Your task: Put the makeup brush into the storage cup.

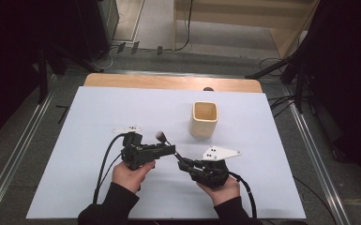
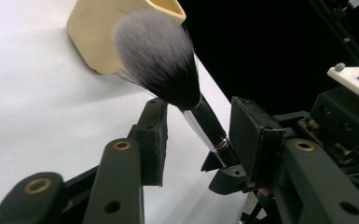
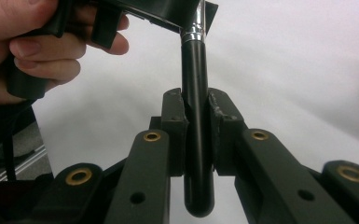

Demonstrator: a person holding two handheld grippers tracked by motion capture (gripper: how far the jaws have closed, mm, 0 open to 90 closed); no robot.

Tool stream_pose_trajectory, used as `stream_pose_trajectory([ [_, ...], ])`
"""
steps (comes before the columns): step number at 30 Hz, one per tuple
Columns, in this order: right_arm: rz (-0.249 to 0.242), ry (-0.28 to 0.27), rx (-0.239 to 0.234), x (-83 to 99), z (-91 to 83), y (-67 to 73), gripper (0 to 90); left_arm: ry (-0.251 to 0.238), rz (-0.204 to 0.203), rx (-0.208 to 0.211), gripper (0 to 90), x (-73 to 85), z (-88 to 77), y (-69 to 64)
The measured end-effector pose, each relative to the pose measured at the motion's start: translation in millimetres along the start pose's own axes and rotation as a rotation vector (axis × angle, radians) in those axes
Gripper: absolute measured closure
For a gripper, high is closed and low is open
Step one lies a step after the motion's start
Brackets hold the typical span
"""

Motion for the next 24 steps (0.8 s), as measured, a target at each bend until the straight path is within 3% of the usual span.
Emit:
stream_pose_trajectory([
  [4,-0.007,-0.003,0.000,0.4,0.6,0.6,79.3,-0.002,-0.007,0.014,60.7,-0.3,0.3,-0.3],
  [7,-0.007,-0.006,0.002,1.0,1.5,1.2,79.3,-0.008,-0.036,0.036,63.0,-1.0,0.5,0.7],
  [14,-0.012,-0.001,0.000,2.1,2.1,1.9,79.3,-0.003,-0.026,0.036,68.8,-1.1,0.1,0.7],
  [24,-0.029,0.017,-0.009,4.9,5.2,3.5,79.3,0.012,-0.043,0.092,75.5,-2.5,-1.5,-1.6],
])
Point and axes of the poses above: each handheld gripper's, and its own axes: z roughly forward along the jaws, x roughly out of its underside, y roughly to its left, the point moved 5 cm from there along z, roughly forward along the jaws, and after that the axes turned 2 degrees about x, right-handed, at the moved point
